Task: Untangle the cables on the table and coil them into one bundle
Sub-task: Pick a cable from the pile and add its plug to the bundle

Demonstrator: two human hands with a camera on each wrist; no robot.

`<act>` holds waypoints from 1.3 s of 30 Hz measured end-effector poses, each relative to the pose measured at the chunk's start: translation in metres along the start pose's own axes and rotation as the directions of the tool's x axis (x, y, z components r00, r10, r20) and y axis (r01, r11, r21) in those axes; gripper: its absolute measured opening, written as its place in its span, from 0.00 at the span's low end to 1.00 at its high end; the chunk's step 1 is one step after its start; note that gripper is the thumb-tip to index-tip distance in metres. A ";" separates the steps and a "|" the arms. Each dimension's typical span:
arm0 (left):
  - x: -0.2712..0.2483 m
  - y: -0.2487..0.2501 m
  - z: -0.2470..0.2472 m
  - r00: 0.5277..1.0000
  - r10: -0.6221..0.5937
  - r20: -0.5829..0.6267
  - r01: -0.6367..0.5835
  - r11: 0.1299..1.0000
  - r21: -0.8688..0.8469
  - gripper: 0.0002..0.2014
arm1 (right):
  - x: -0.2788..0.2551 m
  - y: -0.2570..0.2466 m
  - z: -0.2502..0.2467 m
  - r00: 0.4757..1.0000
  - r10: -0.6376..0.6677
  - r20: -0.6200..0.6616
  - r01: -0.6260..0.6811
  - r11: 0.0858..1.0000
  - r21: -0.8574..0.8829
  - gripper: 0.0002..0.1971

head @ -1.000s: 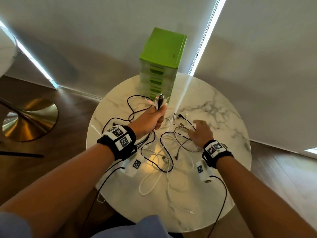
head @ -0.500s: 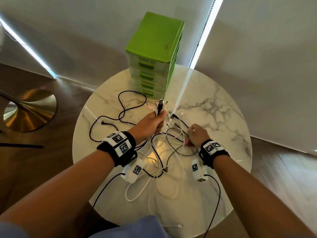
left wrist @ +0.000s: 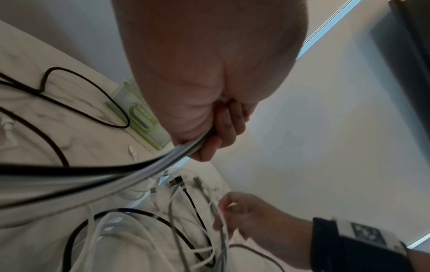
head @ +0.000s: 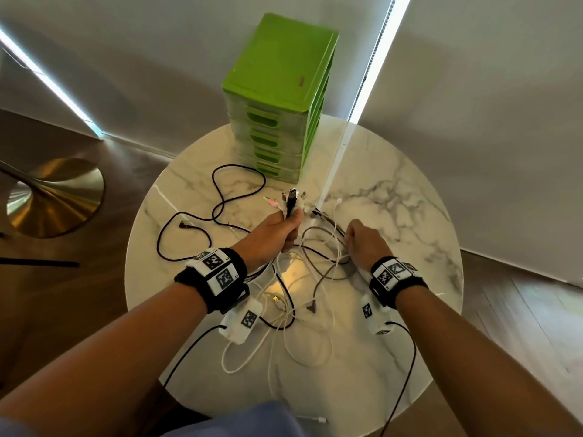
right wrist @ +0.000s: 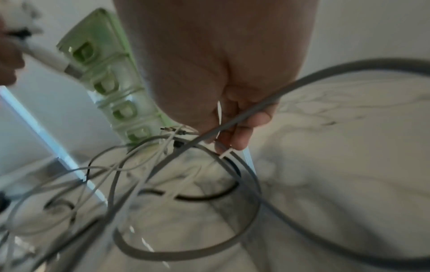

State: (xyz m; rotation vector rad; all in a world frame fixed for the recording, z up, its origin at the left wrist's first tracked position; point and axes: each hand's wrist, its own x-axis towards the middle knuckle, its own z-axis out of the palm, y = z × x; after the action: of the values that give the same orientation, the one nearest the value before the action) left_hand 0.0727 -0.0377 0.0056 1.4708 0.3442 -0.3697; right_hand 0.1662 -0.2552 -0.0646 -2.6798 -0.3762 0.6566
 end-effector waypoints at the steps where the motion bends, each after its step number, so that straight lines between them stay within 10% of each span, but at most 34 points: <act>1: 0.000 -0.001 0.000 1.000 0.000 -0.006 0.000 1.000 -0.009 0.19 | 0.001 0.000 -0.005 0.999 -0.005 -0.043 0.009 0.997 0.082 0.05; 8: -0.004 -0.004 0.005 1.000 0.013 0.014 -0.013 1.000 0.012 0.19 | -0.003 -0.018 -0.042 0.983 -0.098 -0.154 0.158 0.880 0.448 0.07; 20: -0.021 0.008 0.001 0.992 0.093 -0.081 -0.103 0.987 -0.124 0.13 | -0.071 -0.082 -0.049 0.932 -0.272 -0.240 0.346 0.867 0.359 0.04; 29: -0.040 0.014 -0.016 0.971 0.211 -0.110 -0.216 0.976 -0.029 0.19 | -0.110 -0.115 -0.023 0.964 -0.236 -0.125 0.261 0.735 0.625 0.03; 39: -0.057 0.029 -0.037 0.958 0.269 -0.094 -0.251 0.953 0.169 0.22 | -0.116 -0.098 0.003 0.967 -0.255 -0.021 0.237 0.862 0.448 0.18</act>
State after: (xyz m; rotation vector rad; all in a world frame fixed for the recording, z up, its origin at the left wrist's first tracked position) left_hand 0.0346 0.0034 0.0540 1.6721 0.2122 -0.0998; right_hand 0.0491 -0.2047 0.0171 -2.1382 -0.5005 0.6287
